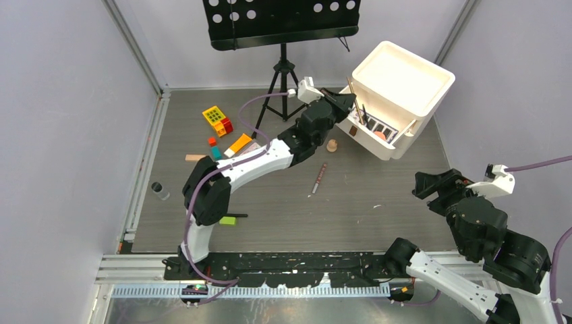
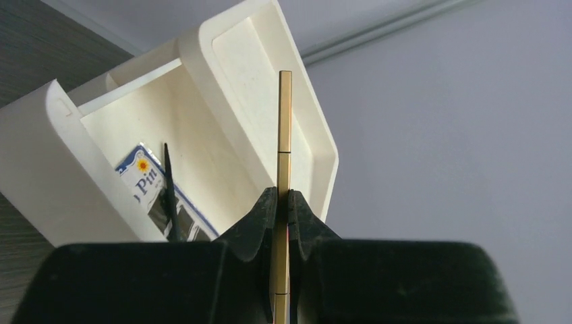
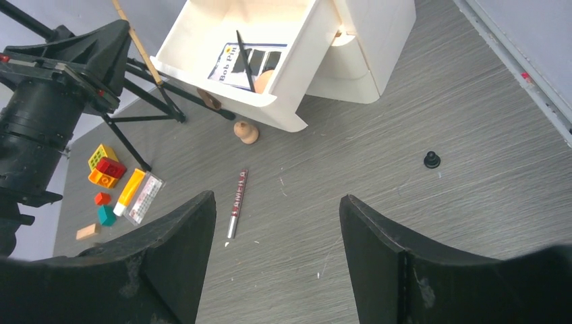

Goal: Organize the makeup
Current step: Place the makeup tool in the drawer.

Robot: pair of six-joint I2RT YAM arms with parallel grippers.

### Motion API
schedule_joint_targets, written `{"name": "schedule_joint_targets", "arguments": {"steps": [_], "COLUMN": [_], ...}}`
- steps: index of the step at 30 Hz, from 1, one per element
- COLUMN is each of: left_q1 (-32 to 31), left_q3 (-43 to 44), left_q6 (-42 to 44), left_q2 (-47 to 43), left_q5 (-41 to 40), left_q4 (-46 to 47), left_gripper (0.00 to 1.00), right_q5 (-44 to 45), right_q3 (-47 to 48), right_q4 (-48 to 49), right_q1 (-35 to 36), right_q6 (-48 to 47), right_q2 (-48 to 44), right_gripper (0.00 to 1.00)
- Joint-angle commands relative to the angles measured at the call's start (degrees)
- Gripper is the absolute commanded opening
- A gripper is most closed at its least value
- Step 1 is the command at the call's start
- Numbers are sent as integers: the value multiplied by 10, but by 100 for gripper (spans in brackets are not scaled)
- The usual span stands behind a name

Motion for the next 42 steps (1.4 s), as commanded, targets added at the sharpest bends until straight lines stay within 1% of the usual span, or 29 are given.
{"name": "schedule_joint_targets", "arguments": {"steps": [1,4,7,13,14,18,22,24,29,32,35,37,40,42], "left_q1": [-10,-13,-18,-24,-24,-26,-26,-26,-26,-26,-26,-25,-23,-18], "left_q3": [59,87,114,139,145,161,160,156,137,122,102,79,14,-31], "left_q6": [-61,-64,-63,-54,-50,-39,-35,-31,-19,6,42,67,103,123], "left_q2": [27,60,84,114,118,135,140,139,128,110,84,62,14,-25], "left_q5": [-89,-81,-83,-86,-83,-65,-59,-58,-52,-41,-19,-4,11,21], "left_q4": [-1,20,19,30,33,41,50,54,76,89,103,116,157,162], "left_gripper": [0,0,0,0,2,13,33,41,49,54,57,62,64,65], "right_q5": [36,37,39,47,48,51,55,56,62,68,68,60,20,-5], "right_q3": [19,19,19,26,26,23,23,24,27,38,73,99,142,169], "right_q4": [-7,-8,-11,-23,-24,-26,-26,-26,-26,-29,-42,-34,1,25], "right_q1": [0,0,0,0,1,0,1,0,0,1,0,0,1,1], "right_q6": [25,26,27,28,27,27,24,22,17,3,-16,-49,-104,-130], "right_q2": [-1,-4,-9,-14,-16,-19,-20,-20,-16,6,64,111,191,235], "right_gripper": [72,72,72,72,72,72,72,72,72,72,73,74,74,74]}}
